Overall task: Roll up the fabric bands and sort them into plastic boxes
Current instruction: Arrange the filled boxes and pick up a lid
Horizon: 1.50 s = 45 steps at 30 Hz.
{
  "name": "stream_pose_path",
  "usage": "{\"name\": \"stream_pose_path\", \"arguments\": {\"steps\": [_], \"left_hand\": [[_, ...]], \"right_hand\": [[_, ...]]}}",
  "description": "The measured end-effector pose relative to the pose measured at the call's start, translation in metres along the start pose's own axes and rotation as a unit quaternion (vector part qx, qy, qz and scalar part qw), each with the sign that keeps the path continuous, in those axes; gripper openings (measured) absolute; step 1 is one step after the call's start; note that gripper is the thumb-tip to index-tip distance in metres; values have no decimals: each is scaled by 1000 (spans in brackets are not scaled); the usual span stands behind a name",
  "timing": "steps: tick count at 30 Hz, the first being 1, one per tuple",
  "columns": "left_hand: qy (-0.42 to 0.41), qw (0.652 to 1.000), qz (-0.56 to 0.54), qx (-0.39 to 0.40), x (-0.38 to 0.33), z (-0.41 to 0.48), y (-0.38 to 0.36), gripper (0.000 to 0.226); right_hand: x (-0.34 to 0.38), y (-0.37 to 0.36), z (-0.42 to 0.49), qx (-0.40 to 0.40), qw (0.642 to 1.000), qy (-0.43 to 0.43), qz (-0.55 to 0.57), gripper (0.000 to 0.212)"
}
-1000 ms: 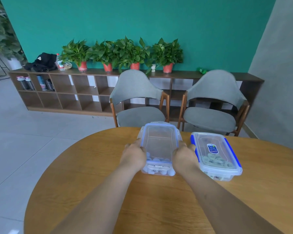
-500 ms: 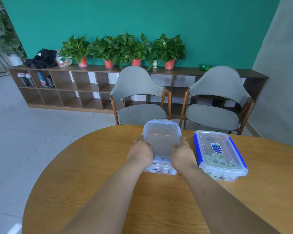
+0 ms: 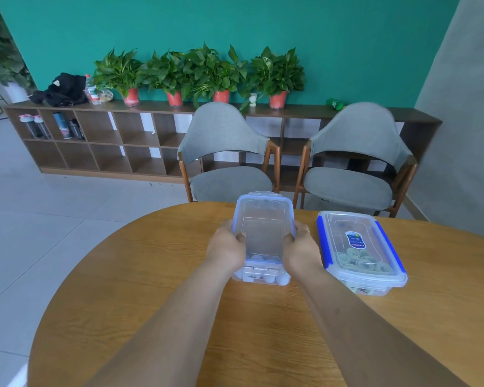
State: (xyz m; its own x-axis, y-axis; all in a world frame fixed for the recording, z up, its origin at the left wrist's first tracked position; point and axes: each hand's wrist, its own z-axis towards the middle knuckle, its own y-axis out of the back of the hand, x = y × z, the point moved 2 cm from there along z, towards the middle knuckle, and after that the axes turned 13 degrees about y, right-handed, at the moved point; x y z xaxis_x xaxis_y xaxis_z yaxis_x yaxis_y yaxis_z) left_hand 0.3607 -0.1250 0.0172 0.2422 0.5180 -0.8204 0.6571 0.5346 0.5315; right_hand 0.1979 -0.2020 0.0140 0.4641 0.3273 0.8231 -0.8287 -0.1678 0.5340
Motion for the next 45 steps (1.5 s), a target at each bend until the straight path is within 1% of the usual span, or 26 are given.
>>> {"name": "stream_pose_path", "arguments": {"steps": [2, 4, 5, 7, 8, 10, 12, 13, 15, 18, 21, 24, 26, 28, 30, 31, 33, 34, 36, 39, 45], "left_hand": [[-13, 999, 40, 0, -2, -2, 0, 34], [-24, 993, 119, -8, -6, -5, 0, 37], [-37, 984, 171, -25, -7, -6, 1, 41], [-94, 962, 249, -60, -11, -14, 6, 54], [-146, 952, 262, -56, -14, -20, 10, 59], [-250, 929, 271, 11, -16, -32, 15, 67], [-296, 899, 309, 89, -11, -39, 18, 74], [-313, 881, 339, 101, -8, -40, 19, 76], [-341, 857, 378, 87, -1, -37, 18, 77], [-372, 844, 385, 39, 8, -34, 12, 73], [-401, 817, 413, -14, 17, -33, 2, 69], [-423, 802, 419, -43, 21, -31, -1, 69], [-433, 801, 409, -51, 23, -30, -1, 69], [-441, 805, 394, -55, 25, -31, 0, 68], [-438, 816, 374, -49, 27, -31, 1, 67], [-433, 827, 356, -39, 27, -31, 1, 67], [-406, 863, 301, -1, 25, -30, 3, 69], [-385, 882, 270, 22, 23, -29, 5, 71], [-353, 908, 217, 55, 19, -29, 8, 78], [-332, 924, 178, 65, 18, -27, 9, 82], [-328, 929, 160, 55, 21, -22, 6, 83]], "right_hand": [[1, 0, 1, 13, 1000, -3, -7, 38], [3, 2, 4, 34, 999, -5, -31, 35], [4, 3, 7, 46, 998, -5, -48, 33], [6, 4, 13, 72, 993, 2, -93, 32], [6, 4, 15, 82, 990, 4, -112, 32], [5, 3, 18, 95, 987, -3, -129, 36], [6, 2, 19, 101, 985, -13, -137, 39], [6, 2, 19, 104, 984, -12, -142, 39], [5, 1, 18, 104, 984, 1, -147, 40], [1, 3, 15, 89, 986, 24, -137, 35], [-3, 4, 14, 81, 988, 35, -126, 31], [0, 1, 20, 90, 984, 24, -153, 33], [4, -1, 28, 92, 976, 38, -192, 43], [14, -2, 42, 95, 967, 90, -218, 49], [24, -5, 60, 128, 950, 153, -242, 49], [27, -7, 70, 157, 938, 175, -254, 51], [30, -10, 87, 218, 916, 194, -275, 55], [29, -13, 95, 237, 907, 201, -285, 56], [28, -18, 109, 249, 895, 215, -302, 54], [29, -23, 120, 239, 894, 217, -310, 53], [24, -36, 126, 203, 908, 194, -310, 55]]}}
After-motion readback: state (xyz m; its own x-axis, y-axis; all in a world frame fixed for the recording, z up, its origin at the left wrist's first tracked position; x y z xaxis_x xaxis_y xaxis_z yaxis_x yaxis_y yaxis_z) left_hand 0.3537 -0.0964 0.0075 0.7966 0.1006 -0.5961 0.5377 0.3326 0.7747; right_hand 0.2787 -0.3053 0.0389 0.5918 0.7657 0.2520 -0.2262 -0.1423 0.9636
